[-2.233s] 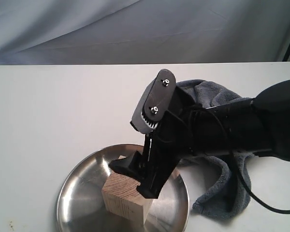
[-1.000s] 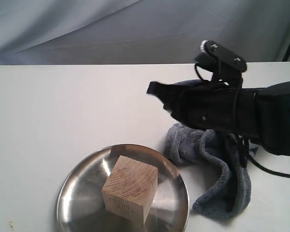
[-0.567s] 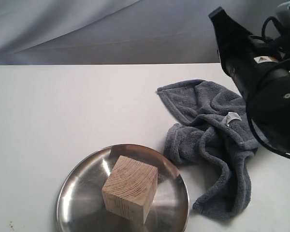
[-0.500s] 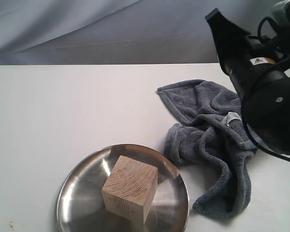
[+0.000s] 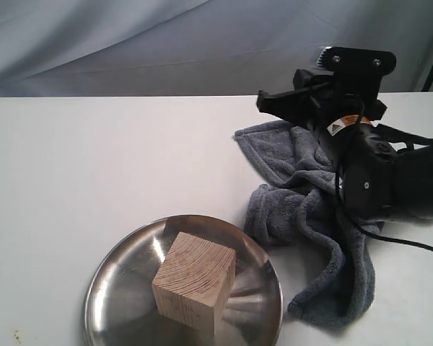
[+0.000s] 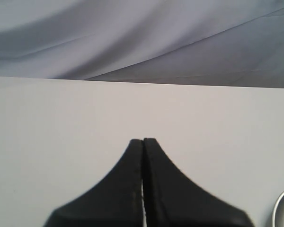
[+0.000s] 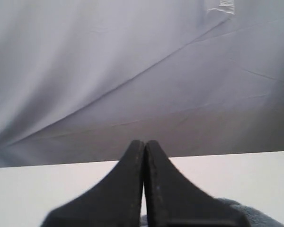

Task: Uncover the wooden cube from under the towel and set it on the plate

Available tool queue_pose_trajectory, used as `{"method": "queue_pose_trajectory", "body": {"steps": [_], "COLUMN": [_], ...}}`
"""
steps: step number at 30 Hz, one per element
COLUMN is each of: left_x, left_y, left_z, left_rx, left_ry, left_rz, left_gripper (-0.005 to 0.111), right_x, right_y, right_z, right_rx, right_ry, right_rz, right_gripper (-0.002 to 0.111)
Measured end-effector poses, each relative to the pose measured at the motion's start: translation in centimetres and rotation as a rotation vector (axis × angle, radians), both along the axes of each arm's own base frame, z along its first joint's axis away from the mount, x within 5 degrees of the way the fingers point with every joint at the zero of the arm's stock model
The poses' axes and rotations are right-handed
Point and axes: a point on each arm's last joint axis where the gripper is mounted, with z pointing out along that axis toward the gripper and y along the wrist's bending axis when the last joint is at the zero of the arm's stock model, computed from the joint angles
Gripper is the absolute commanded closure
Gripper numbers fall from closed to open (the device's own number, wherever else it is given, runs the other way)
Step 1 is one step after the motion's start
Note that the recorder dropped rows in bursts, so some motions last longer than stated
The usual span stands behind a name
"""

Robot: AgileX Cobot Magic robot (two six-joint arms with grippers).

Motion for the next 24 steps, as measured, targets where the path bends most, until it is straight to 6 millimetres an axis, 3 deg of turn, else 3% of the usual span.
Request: {"method": "queue_pose_trajectory", "body": {"steps": [11, 24], "left_x": [0.0, 0.0], "left_y": [0.0, 0.0], "left_z": [0.0, 0.0], "left_rx": [0.000, 0.000], "left_ry": [0.000, 0.000], "left_rz": [0.000, 0.000], "left_gripper": [0.107, 0.107], "right_x": [2.8, 3.1], "right_y": [-8.2, -16.6], "right_z": [-1.8, -3.3], "right_rx": [-0.265, -0.337], "right_ry": [0.114, 0.311], "right_rz": [-0.153, -0.300], "right_gripper": [0.108, 0.108]}}
